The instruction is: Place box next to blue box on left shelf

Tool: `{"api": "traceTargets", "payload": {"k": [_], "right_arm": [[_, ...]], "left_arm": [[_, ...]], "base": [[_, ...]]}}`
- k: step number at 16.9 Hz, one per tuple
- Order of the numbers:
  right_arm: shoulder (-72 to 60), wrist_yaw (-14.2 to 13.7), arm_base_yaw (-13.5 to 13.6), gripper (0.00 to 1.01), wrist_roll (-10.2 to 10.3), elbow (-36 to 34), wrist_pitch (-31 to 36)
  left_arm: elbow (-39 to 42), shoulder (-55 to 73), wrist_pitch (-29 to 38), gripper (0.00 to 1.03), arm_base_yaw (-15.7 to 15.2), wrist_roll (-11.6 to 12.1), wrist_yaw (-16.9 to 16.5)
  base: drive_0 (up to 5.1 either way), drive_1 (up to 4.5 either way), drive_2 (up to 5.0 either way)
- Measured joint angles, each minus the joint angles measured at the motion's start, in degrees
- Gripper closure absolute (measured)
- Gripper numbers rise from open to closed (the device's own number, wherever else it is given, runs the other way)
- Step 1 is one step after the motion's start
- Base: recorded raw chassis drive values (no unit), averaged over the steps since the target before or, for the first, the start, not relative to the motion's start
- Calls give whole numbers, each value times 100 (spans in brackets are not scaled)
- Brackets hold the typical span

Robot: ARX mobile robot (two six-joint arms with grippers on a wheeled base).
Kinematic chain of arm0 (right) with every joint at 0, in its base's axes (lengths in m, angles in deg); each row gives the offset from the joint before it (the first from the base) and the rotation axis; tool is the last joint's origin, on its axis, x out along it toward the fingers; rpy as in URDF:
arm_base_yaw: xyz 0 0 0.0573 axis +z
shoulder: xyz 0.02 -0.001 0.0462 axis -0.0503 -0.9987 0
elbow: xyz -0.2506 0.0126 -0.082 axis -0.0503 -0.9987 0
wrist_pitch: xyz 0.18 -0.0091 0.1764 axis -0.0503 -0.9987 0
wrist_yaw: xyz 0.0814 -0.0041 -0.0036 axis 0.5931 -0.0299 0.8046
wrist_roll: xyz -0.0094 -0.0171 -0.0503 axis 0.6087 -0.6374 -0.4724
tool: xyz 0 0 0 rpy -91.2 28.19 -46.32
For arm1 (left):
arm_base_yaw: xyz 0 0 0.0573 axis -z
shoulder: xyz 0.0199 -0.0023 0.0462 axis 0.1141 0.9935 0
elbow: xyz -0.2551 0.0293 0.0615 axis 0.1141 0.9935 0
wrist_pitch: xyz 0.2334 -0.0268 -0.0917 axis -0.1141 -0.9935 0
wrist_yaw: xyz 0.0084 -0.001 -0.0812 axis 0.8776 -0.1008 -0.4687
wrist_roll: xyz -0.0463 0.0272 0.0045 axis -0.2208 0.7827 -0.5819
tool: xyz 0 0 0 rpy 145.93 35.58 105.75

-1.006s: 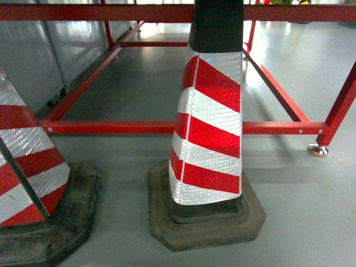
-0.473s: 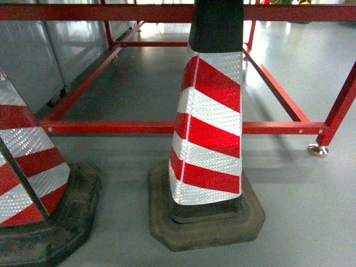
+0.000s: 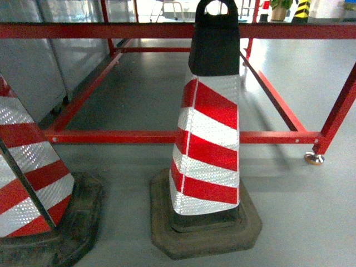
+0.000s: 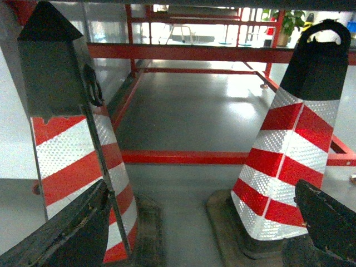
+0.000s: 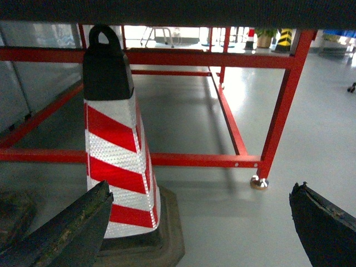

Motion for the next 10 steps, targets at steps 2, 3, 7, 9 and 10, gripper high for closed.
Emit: {"api": "traceTargets", "payload": {"k": [2,3,7,9,10], "right_arm": [[0,9,0,3,-13,0,2],[0,-2,0,3,-2,0,15],[0,7,0,3,-20,0,11],[0,15,0,3,-28,0,7],[0,9,0,3,-22,0,11]], "left_arm": [[0,0,9,5,0,9,15],[0,0,9,5,0,17,2],[0,0,4,5,0,31,11],[0,0,13,5,0,33,13],[0,0,9,5,0,44,11]], "base": [[0,0,0],[0,0,0],[0,0,0],[0,0,0],[0,0,0]]}}
